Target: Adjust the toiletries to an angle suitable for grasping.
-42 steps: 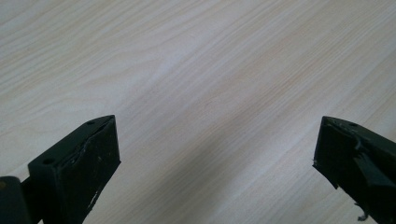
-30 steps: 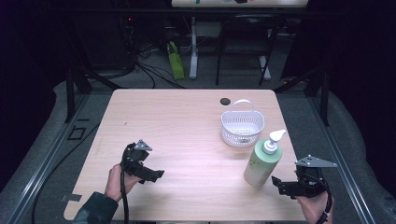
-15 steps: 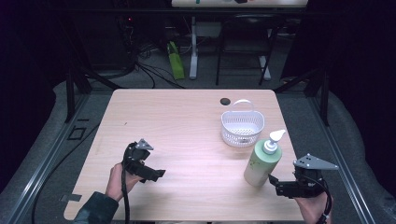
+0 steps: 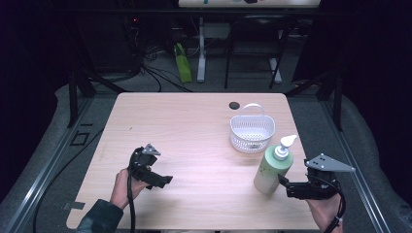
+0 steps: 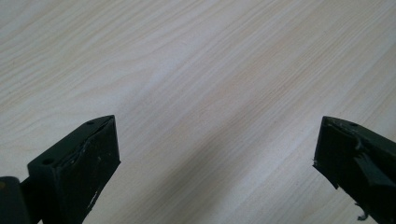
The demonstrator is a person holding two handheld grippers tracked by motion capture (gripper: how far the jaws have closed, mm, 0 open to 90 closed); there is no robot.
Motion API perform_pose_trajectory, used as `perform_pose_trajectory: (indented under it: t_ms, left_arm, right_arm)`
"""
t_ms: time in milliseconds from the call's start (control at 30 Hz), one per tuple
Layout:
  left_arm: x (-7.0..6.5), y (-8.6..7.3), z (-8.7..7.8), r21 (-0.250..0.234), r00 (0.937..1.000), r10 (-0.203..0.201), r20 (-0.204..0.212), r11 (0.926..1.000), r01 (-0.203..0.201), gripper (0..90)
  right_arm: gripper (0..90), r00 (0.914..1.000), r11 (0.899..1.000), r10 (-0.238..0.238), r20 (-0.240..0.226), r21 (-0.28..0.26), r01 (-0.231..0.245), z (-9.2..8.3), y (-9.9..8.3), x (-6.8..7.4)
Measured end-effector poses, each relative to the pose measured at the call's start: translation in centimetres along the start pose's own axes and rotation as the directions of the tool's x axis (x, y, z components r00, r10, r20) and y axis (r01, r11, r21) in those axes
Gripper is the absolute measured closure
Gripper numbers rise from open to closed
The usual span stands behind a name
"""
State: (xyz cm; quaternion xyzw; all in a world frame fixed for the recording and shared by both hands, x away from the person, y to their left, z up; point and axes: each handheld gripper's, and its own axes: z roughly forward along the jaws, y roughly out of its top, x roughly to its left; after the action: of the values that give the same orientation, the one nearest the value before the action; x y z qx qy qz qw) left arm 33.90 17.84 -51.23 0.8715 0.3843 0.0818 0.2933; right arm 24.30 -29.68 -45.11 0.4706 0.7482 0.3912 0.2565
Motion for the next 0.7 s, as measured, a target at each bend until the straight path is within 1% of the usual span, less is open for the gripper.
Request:
perform_pose_trajectory:
  t_ms: [167,267,400,500,633,700]
  left_arm:
    - [0.0,0.1,0.2,0.006,1.0000,0.008,0.001,1.0000,-0.008,0.0]
    - [-0.2,0.2,0.2,0.005,1.0000,0.008,0.004,1.0000,-0.008,0.0]
    - [-0.1,0.2,0.3,0.012,0.9999,0.010,0.004,0.9999,-0.010,0.0]
    - [0.0,0.2,0.4,0.013,0.9999,0.009,0.007,0.9999,-0.009,0.0]
    - [0.0,0.2,0.4,0.013,0.9999,0.008,0.006,0.9999,-0.009,0.0]
    - [0.0,0.3,0.4,0.014,0.9999,0.010,0.008,0.9998,-0.011,0.0]
  right_arm:
    - [0.0,0.9999,1.000,-0.010,-0.005,-0.014,0.010,0.2,0.3,0.1]
    - [0.0,0.9997,0.999,-0.003,-0.023,-0.041,0.002,0.0,0.7,0.2]
    - [0.0,0.9992,0.998,-0.001,-0.040,-0.059,-0.001,0.2,1.1,0.4]
    - [0.0,0.9990,0.997,-0.015,-0.042,-0.082,0.012,0.4,1.5,0.7]
    - [0.0,0.9983,0.994,-0.017,-0.056,-0.108,0.011,0.6,2.0,0.8]
    - [0.0,0.9984,0.994,-0.018,-0.054,-0.111,0.012,0.7,2.1,0.8]
